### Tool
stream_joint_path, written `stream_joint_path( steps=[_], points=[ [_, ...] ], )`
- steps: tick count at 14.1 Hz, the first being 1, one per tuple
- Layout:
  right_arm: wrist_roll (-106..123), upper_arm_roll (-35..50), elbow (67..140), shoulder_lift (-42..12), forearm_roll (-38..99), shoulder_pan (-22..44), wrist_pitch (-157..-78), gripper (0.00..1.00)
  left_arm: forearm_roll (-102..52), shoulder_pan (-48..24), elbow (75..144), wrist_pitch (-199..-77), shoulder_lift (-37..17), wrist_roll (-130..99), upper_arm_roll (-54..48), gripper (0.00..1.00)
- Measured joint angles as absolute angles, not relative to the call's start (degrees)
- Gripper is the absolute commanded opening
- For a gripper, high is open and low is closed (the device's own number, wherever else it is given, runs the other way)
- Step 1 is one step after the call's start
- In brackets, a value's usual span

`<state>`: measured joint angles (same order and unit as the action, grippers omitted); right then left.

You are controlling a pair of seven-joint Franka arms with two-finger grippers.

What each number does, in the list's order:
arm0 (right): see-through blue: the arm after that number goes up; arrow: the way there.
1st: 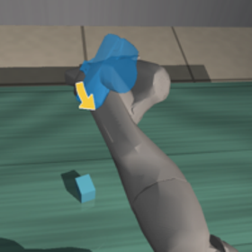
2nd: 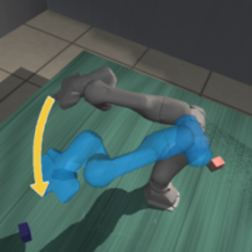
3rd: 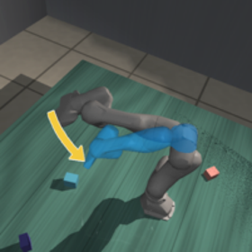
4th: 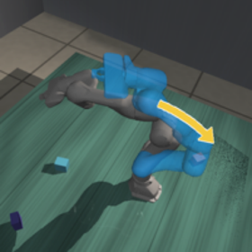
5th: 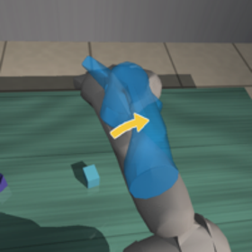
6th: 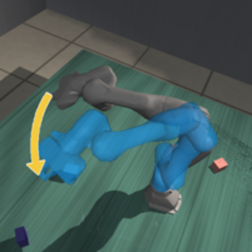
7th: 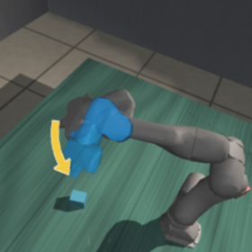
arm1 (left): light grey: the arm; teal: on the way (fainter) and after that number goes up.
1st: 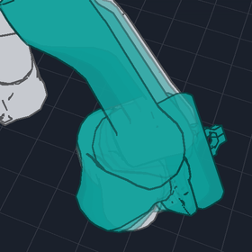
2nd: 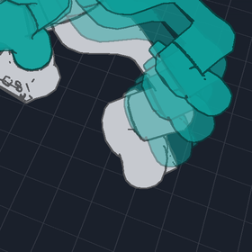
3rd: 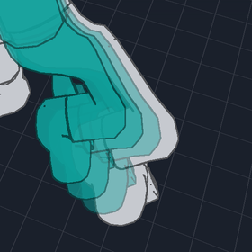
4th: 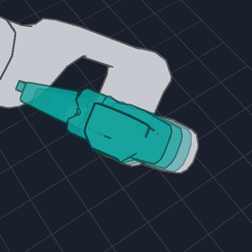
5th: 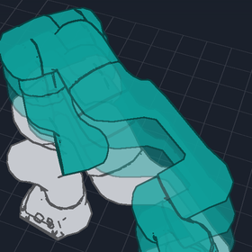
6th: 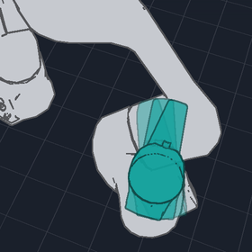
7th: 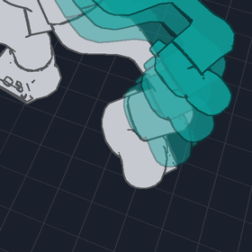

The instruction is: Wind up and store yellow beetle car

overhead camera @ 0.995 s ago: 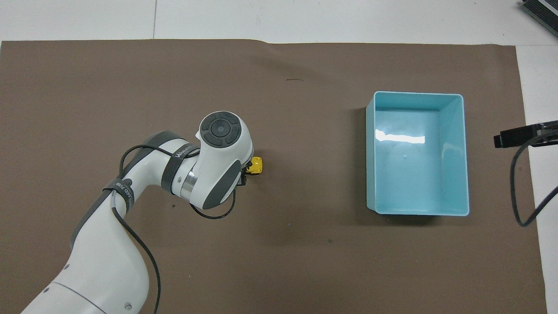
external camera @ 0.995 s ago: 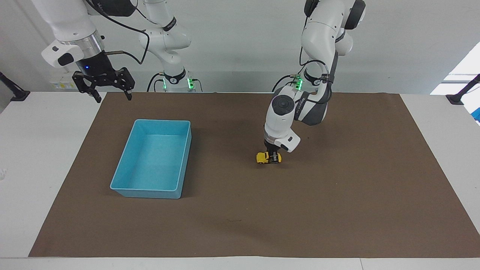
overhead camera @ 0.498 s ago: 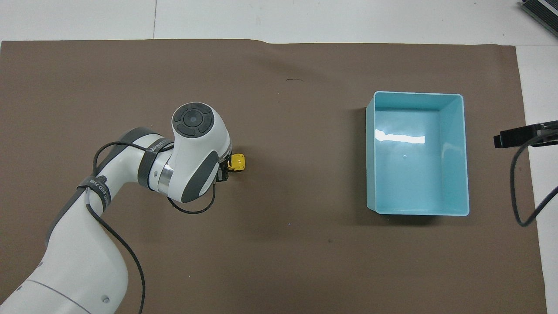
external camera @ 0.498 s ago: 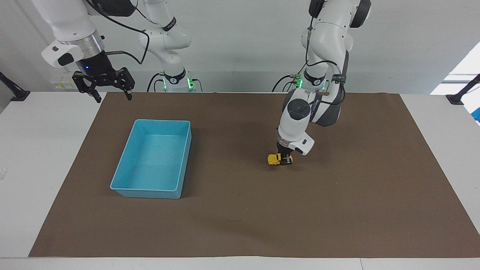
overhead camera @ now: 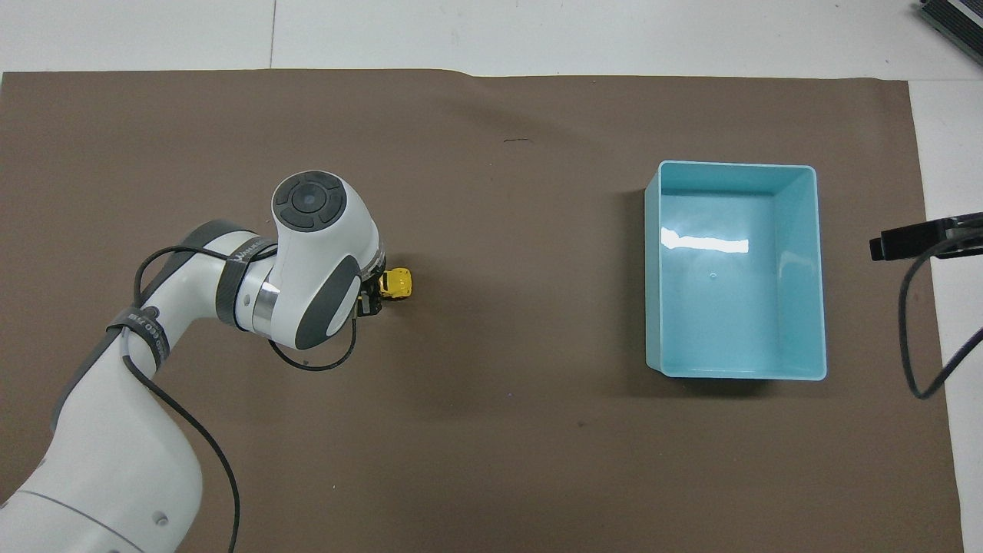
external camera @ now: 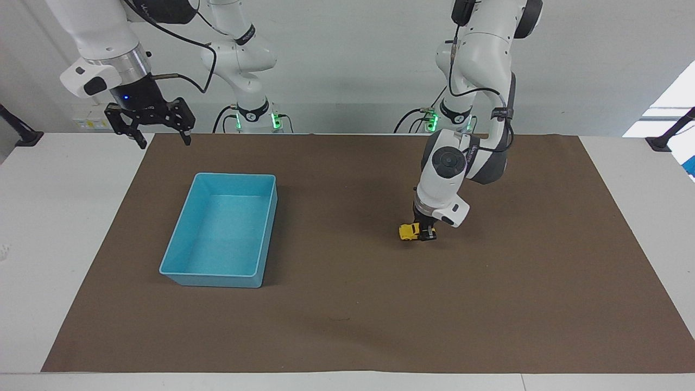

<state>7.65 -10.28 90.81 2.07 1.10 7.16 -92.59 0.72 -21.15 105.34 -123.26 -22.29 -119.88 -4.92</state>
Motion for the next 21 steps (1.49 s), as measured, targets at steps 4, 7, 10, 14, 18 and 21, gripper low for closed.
stream_joint_path(
  steps=[4,7,10,14,18,21],
  points=[
    [7.65,-10.28,90.81,2.07,1.1,7.16,-92.59,1.0,1.99,-21.12,105.21,-122.25,-21.75,-119.35,-4.53,1.0],
    [7.65,-10.28,90.81,2.07,1.1,7.16,-92.59,1.0,2.31,-20.93,104.39,-117.51,-17.8,-117.49,-4.41,1.0],
    [7.65,-10.28,90.81,2.07,1.1,7.16,-92.59,1.0,2.36,-20.89,104.23,-116.04,-15.61,-117.15,-4.41,1.0],
    [7.65,-10.28,90.81,2.07,1.1,7.16,-92.59,1.0,2.38,-20.87,104.25,-116.03,-15.73,-116.23,-4.41,1.0],
    [7.65,-10.28,90.81,2.07,1.1,7.16,-92.59,1.0,2.38,-20.72,104.25,-116.05,-15.73,-113.78,-4.41,1.0],
    [7.65,-10.28,90.81,2.07,1.1,7.16,-92.59,1.0,2.39,-20.63,104.25,-116.07,-15.73,-113.09,-4.4,1.0]
  ],
)
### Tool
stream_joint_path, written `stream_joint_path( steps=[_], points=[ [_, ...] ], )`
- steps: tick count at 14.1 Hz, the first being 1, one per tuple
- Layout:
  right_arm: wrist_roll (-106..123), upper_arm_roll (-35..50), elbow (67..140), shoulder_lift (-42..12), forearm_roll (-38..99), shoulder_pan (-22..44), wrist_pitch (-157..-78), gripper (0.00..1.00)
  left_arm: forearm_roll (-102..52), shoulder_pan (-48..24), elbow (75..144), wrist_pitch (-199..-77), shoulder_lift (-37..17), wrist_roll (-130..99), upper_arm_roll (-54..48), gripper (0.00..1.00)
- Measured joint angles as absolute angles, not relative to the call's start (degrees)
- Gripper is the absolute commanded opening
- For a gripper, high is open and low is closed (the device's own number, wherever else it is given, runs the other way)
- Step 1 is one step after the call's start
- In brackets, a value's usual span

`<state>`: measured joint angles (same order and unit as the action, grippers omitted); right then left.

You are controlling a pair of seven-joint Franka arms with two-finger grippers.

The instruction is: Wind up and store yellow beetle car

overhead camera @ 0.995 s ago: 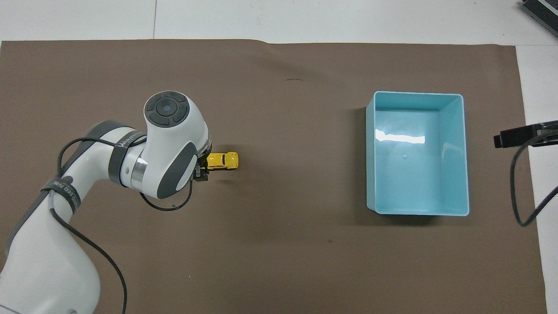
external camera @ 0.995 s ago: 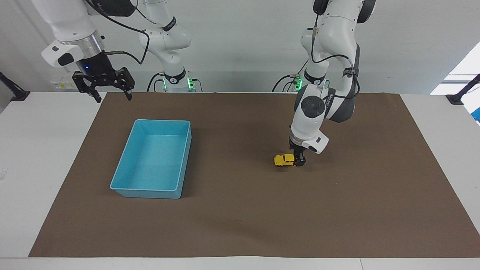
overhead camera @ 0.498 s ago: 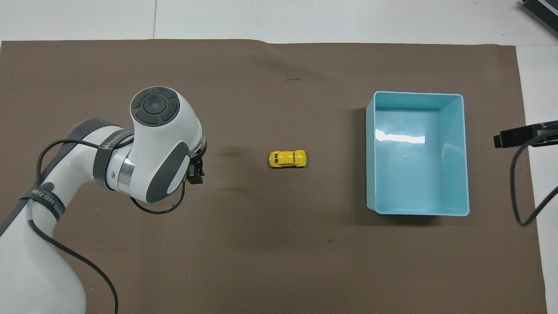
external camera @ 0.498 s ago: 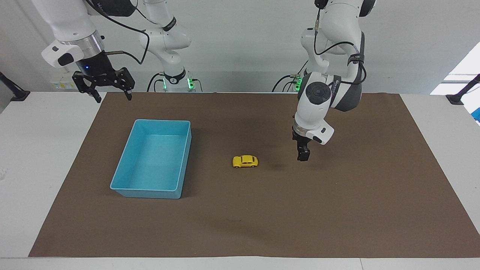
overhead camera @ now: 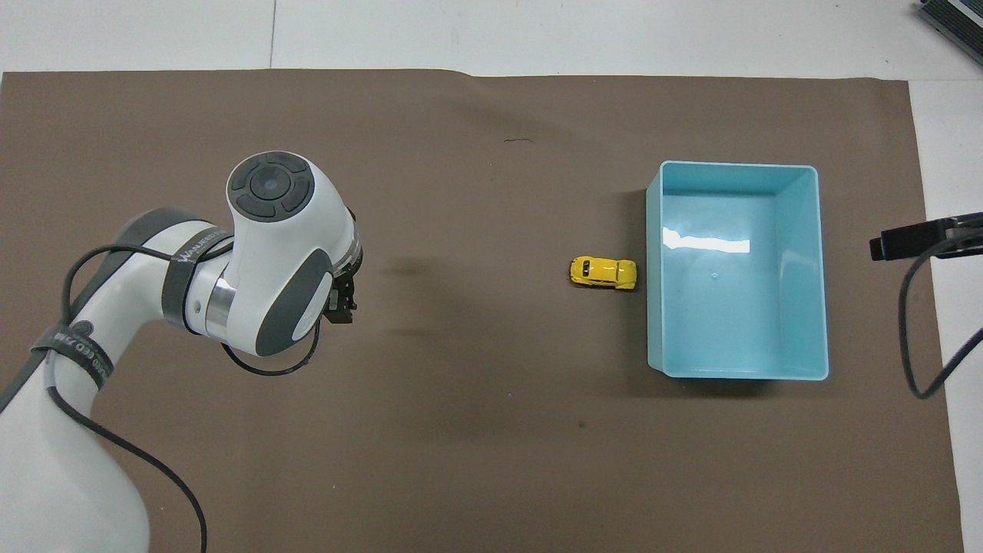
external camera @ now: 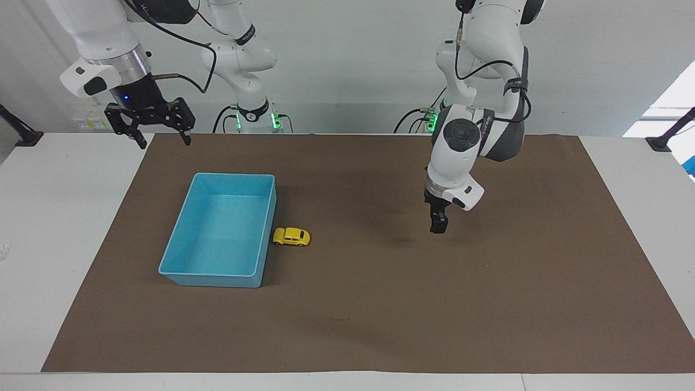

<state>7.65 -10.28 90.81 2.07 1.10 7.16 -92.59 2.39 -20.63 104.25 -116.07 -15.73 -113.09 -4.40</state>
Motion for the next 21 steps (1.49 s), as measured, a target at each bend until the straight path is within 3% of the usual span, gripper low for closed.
stream_joint_path(
  steps=[11,21],
  points=[
    [7.65,-10.28,90.81,2.07,1.1,7.16,-92.59,1.0,2.45,-14.04,101.68,-116.53,-13.56,-92.2,-4.13,1.0],
    [7.65,-10.28,90.81,2.07,1.15,6.39,-93.45,1.0,1.71,-2.32,101.67,-116.33,-7.61,-41.52,-4.06,1.0]
  ],
)
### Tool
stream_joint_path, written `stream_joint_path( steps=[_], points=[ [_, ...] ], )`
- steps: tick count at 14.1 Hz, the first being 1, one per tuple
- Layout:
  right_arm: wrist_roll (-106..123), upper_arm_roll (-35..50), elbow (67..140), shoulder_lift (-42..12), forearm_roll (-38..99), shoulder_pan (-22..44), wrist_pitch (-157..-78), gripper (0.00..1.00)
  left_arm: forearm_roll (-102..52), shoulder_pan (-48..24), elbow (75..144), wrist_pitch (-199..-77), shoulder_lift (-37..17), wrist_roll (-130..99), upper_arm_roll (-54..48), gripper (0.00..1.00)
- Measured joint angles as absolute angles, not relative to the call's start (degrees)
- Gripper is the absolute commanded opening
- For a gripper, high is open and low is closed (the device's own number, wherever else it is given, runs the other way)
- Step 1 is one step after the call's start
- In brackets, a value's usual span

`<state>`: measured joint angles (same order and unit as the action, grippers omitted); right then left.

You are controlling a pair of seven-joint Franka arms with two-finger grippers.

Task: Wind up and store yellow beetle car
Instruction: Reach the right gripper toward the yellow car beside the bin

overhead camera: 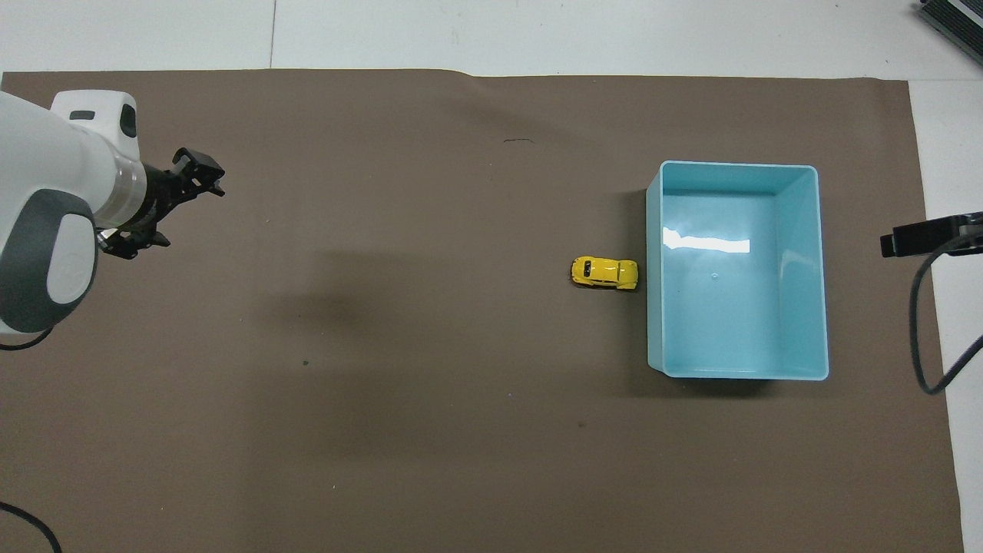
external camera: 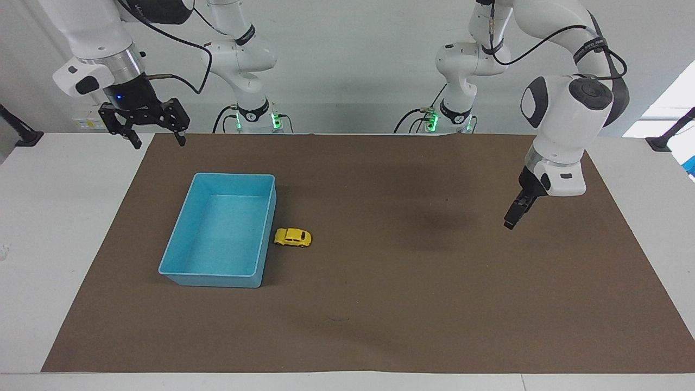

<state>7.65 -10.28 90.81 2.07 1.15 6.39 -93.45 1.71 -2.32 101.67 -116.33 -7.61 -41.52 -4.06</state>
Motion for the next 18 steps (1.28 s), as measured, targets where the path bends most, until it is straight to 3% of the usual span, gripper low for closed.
stream_joint_path(
  steps=[11,18],
  points=[
    [22.42,-3.44,90.6,2.07,1.19,7.18,-93.5,1.0,0.74,0.66,100.78,-103.86,0.41,-0.03,-3.21,1.0],
    [36.3,1.49,90.29,2.07,1.16,7.19,-93.5,1.0,0.75,0.84,91.51,-91.21,2.73,3.61,-3.13,1.0]
  ],
)
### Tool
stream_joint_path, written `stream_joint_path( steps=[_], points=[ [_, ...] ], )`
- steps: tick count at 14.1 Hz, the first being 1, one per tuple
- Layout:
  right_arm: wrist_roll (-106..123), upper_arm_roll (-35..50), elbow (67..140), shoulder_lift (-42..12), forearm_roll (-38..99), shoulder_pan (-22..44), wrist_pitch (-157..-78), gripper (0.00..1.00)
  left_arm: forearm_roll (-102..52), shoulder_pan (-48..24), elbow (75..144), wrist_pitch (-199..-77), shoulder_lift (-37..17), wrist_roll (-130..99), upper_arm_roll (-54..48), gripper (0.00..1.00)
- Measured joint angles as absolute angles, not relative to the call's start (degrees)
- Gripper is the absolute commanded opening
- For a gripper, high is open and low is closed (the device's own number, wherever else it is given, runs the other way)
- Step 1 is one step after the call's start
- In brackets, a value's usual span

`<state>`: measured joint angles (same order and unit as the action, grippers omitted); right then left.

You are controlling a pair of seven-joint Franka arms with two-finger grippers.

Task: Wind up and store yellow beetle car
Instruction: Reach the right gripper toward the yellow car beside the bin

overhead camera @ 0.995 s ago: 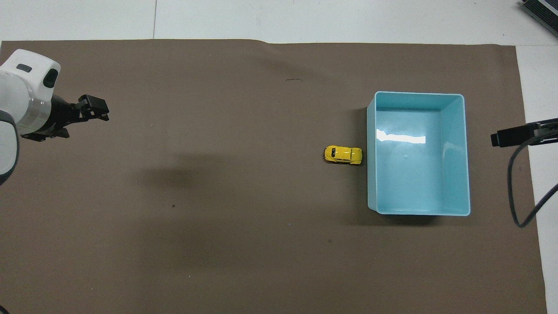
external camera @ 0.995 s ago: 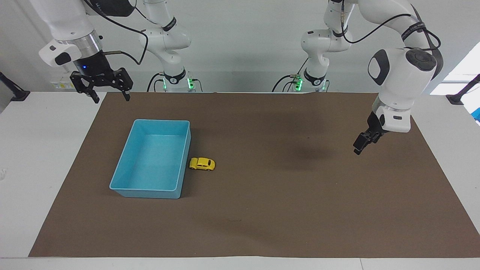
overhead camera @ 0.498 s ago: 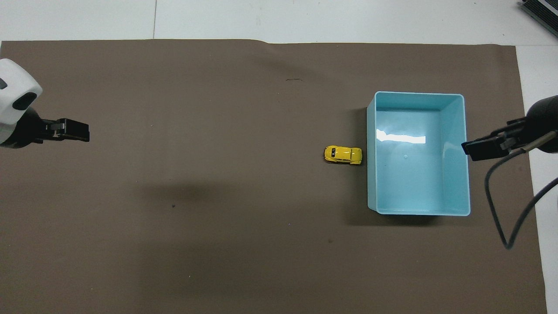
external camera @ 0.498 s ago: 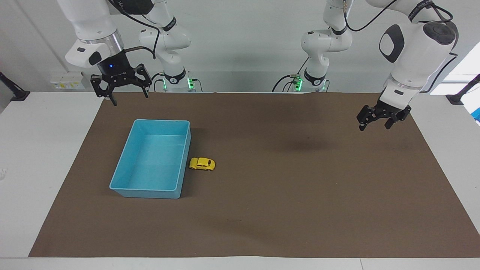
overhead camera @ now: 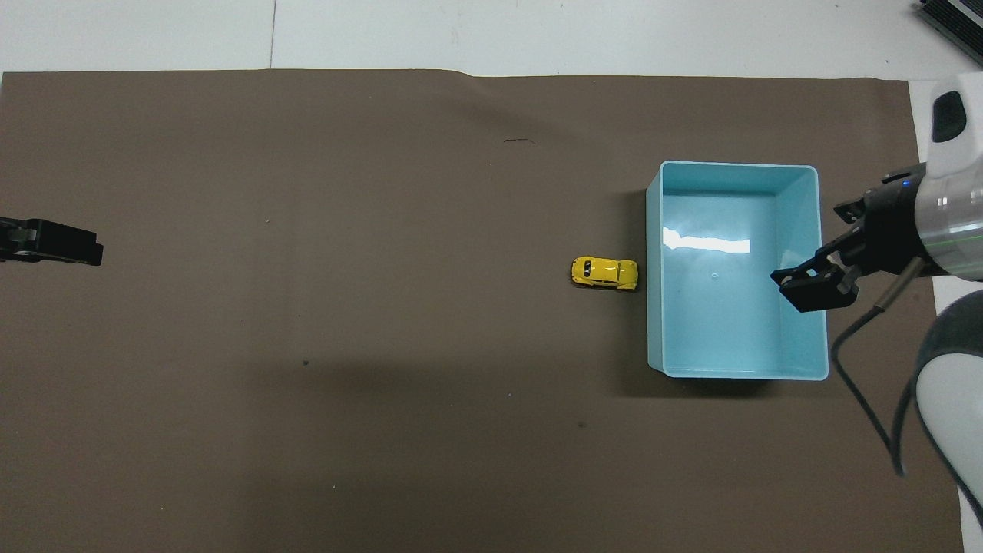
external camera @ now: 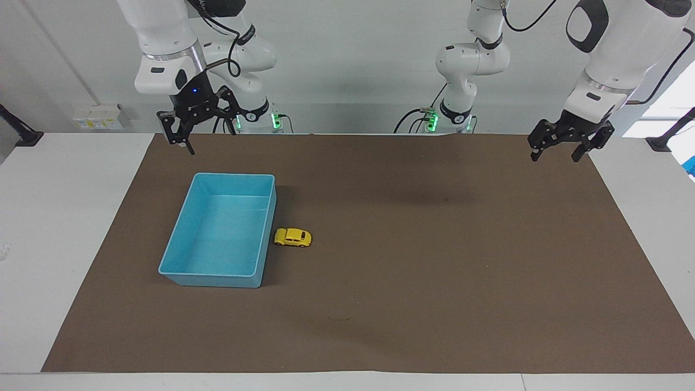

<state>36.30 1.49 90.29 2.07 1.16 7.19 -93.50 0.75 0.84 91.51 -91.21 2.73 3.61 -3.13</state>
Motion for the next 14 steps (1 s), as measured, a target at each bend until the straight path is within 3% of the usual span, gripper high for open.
stream_joint_path(
  steps=[8,14],
  points=[
    [53.52,5.06,90.36,1.5,1.15,7.24,-93.44,1.0,0.34,0.84,89.74,-89.08,3.81,3.62,-3.14,1.0],
    [59.23,8.19,89.89,-3.16,1.05,7.61,-93.41,1.0,-1.39,0.84,89.82,-89.08,3.94,3.62,-3.3,1.0]
  ],
)
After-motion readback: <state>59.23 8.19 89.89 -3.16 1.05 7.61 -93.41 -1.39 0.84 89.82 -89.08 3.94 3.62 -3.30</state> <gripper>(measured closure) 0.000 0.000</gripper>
